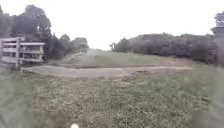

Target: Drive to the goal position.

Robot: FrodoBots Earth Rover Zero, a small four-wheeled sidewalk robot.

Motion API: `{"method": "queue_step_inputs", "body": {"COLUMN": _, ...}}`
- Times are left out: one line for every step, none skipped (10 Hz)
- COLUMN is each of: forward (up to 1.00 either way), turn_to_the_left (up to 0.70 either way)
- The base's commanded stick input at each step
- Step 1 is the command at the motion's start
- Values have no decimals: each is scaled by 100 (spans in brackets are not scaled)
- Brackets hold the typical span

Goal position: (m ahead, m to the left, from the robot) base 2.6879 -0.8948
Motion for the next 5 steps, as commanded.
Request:
{"method": "queue_step_inputs", "body": {"forward": 70, "turn_to_the_left": 0}}
{"method": "queue_step_inputs", "body": {"forward": 70, "turn_to_the_left": 0}}
{"method": "queue_step_inputs", "body": {"forward": 70, "turn_to_the_left": 0}}
{"method": "queue_step_inputs", "body": {"forward": 70, "turn_to_the_left": 0}}
{"method": "queue_step_inputs", "body": {"forward": 70, "turn_to_the_left": 0}}
